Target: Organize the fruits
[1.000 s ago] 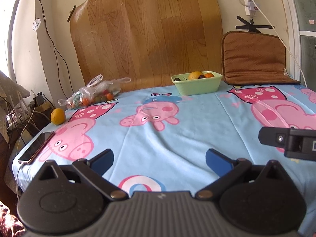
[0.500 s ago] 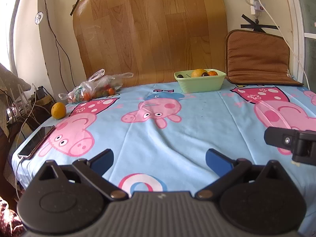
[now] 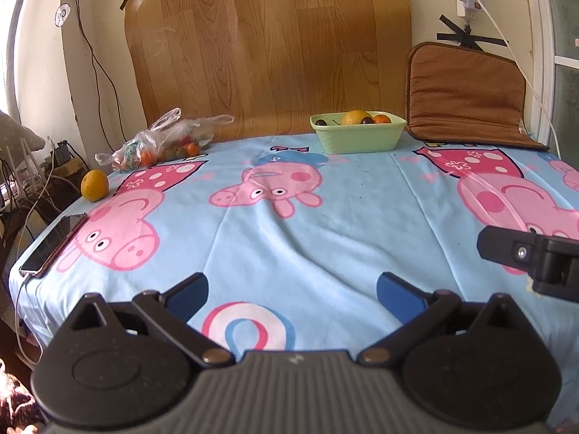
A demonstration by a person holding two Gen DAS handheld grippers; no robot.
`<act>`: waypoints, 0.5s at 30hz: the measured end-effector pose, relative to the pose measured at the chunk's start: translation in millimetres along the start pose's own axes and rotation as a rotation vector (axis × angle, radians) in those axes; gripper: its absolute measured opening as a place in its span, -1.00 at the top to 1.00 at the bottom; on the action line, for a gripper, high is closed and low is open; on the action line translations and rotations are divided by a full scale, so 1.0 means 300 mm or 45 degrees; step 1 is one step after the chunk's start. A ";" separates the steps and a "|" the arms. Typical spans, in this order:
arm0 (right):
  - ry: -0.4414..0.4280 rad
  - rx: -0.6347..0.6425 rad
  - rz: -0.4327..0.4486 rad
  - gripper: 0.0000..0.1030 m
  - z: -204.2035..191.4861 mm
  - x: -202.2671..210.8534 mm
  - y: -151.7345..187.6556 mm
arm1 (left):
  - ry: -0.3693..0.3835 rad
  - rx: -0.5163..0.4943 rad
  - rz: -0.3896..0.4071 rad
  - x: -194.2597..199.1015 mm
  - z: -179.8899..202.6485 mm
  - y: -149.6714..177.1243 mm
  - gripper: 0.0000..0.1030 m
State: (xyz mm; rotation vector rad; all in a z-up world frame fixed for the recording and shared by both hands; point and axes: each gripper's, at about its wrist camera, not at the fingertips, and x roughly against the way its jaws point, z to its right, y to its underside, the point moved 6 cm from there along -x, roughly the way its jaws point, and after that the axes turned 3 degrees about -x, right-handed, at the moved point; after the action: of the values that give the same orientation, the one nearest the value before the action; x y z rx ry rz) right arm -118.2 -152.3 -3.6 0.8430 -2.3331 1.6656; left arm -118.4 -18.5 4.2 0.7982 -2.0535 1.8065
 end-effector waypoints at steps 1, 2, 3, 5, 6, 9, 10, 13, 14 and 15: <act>0.000 0.003 0.002 -0.84 -0.001 0.000 -0.001 | 0.000 -0.001 -0.001 0.000 0.001 0.001 -1.00; 0.000 0.004 0.002 -0.84 -0.001 -0.001 -0.001 | 0.001 -0.002 -0.002 0.000 0.003 0.003 -1.00; 0.000 0.002 0.000 -0.84 -0.001 -0.001 0.000 | 0.003 -0.002 -0.005 0.000 0.004 0.004 -1.00; 0.001 -0.002 -0.004 -0.84 0.000 -0.002 0.002 | 0.009 -0.002 -0.010 -0.001 0.005 0.004 -1.00; -0.001 -0.002 -0.006 -0.84 0.001 -0.002 0.003 | 0.010 -0.002 -0.011 -0.001 0.006 0.005 -0.99; -0.002 0.000 -0.003 -0.84 -0.001 0.000 0.003 | 0.012 -0.002 -0.013 -0.001 0.007 0.005 -1.00; -0.003 0.001 -0.002 -0.84 0.000 -0.001 0.003 | 0.013 -0.002 -0.016 -0.002 0.008 0.006 -0.99; -0.004 -0.001 -0.009 -0.84 0.001 -0.002 0.004 | 0.019 -0.001 -0.024 -0.006 0.010 0.010 -0.99; -0.004 -0.001 -0.010 -0.84 0.000 -0.002 0.004 | 0.019 -0.001 -0.025 -0.007 0.011 0.011 -0.99; -0.004 0.000 -0.008 -0.84 0.001 -0.001 0.004 | 0.019 -0.001 -0.026 -0.007 0.011 0.011 -0.99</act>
State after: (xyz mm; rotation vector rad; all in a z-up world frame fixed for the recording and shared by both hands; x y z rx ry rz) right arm -118.4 -152.2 -4.8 0.8530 -2.3302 1.6628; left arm -118.0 -21.0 -0.3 0.7996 -2.0295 1.7956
